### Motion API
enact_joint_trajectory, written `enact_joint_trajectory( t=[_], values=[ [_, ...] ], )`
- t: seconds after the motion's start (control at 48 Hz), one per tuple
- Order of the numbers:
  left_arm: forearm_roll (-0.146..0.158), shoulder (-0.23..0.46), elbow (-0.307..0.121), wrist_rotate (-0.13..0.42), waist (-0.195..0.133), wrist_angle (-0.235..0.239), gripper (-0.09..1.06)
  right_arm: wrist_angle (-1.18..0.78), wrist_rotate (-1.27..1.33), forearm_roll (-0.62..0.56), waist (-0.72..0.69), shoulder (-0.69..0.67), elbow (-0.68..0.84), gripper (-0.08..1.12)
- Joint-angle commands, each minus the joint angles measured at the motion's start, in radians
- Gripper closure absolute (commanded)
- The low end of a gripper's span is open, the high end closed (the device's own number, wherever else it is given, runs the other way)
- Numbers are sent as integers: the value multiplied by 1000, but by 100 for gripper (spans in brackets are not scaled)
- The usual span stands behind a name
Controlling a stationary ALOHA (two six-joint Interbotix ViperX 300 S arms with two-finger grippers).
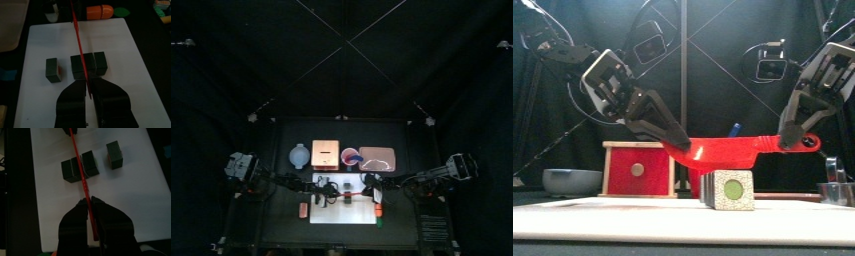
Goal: Place sushi on board then cut the sushi with the knife then place the pieces on the plate
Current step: Cut the sushi into 4 pieces
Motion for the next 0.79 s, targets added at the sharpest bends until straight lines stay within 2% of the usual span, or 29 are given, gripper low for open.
enact_joint_trajectory(
  t=[0.021, 0.542, 0.792],
  values=[
    [-2, -5, -17, 3, -26, -2, 53, -3, 6, 5, -8, 5, -14, 65],
    [0, -5, -18, 9, -15, -2, 53, -9, 6, -2, -14, 23, -17, 65],
    [17, -18, -20, 9, -3, -2, 53, -11, 5, -9, -15, 20, -21, 65]
  ],
)
